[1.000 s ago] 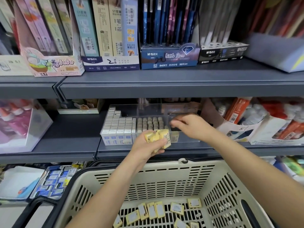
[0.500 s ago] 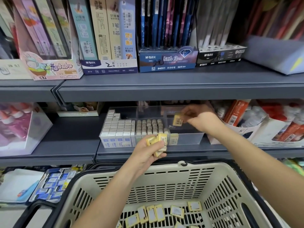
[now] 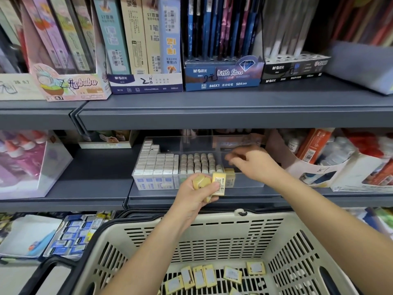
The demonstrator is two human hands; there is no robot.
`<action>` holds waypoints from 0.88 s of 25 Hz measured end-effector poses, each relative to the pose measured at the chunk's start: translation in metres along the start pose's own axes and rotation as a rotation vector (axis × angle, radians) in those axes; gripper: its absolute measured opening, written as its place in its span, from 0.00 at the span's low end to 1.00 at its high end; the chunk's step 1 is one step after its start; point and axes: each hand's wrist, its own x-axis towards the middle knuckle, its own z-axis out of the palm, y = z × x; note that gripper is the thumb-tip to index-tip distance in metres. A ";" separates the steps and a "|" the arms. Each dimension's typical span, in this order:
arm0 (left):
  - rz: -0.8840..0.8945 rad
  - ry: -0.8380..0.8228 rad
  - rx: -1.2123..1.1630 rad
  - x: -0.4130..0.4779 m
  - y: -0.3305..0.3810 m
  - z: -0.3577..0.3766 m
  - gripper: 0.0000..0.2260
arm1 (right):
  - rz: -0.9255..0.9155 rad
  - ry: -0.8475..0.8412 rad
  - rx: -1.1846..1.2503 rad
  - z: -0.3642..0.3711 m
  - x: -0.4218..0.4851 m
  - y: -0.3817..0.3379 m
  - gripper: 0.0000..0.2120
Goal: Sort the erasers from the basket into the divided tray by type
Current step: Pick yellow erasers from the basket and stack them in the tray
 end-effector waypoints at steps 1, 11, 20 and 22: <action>0.003 -0.003 0.003 0.000 0.000 0.000 0.08 | -0.033 -0.020 0.116 -0.002 -0.009 -0.007 0.09; -0.069 -0.045 -0.135 -0.001 0.002 -0.005 0.07 | 0.105 0.114 0.075 -0.027 -0.002 -0.001 0.08; 0.003 -0.032 0.049 -0.005 -0.002 -0.001 0.09 | 0.073 -0.275 -0.315 0.009 0.029 0.008 0.15; 0.001 -0.006 0.062 -0.004 -0.003 0.000 0.08 | 0.049 -0.192 -0.272 0.008 0.025 0.008 0.15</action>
